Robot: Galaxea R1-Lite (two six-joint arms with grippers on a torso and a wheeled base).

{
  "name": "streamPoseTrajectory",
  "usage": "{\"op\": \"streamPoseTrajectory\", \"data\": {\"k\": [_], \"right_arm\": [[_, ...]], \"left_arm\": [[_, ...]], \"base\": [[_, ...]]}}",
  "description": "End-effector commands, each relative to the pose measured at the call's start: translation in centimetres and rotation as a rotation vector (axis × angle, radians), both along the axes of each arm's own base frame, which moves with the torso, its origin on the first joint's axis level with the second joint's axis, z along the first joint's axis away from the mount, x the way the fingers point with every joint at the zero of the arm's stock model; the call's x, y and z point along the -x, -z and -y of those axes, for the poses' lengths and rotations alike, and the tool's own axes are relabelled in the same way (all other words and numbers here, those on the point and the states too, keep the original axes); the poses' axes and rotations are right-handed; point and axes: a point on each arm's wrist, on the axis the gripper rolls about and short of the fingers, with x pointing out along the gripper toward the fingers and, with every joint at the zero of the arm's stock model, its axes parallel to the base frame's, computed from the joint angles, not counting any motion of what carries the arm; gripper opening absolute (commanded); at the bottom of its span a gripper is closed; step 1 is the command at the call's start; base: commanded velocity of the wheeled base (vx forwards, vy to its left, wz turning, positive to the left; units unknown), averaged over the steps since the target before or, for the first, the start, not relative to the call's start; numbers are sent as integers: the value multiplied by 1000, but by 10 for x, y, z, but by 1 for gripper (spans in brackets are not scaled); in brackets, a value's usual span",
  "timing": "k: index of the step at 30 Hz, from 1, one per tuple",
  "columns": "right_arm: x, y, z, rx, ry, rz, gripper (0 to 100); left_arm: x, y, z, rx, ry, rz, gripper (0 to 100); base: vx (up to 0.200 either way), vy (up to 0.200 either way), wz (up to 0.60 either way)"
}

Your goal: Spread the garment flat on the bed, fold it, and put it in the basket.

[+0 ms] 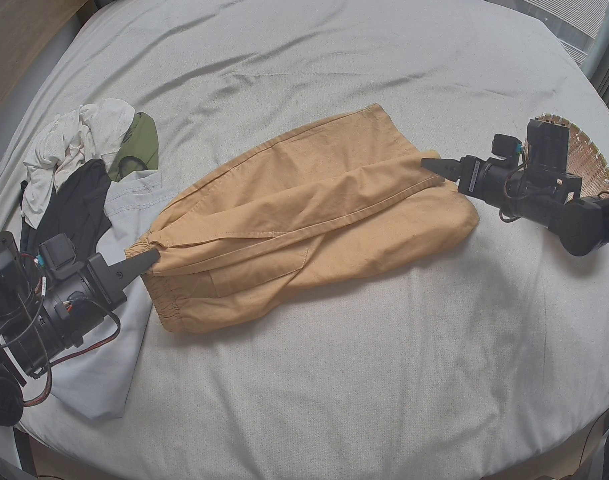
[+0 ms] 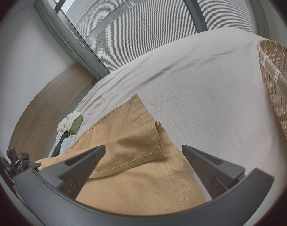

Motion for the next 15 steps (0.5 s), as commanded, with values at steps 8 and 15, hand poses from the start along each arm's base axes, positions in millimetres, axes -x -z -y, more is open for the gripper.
{"op": "streamPoseTrajectory", "data": {"k": [8, 15], "right_arm": [[-10, 14, -8, -2, -12, 8, 100], [-13, 16, -10, -7, -16, 16, 0]], "left_arm": [[1, 0, 0, 1, 0, 0, 0], [1, 0, 0, -1, -1, 1, 0]], "base": [[0, 0, 0], [0, 0, 0]]}}
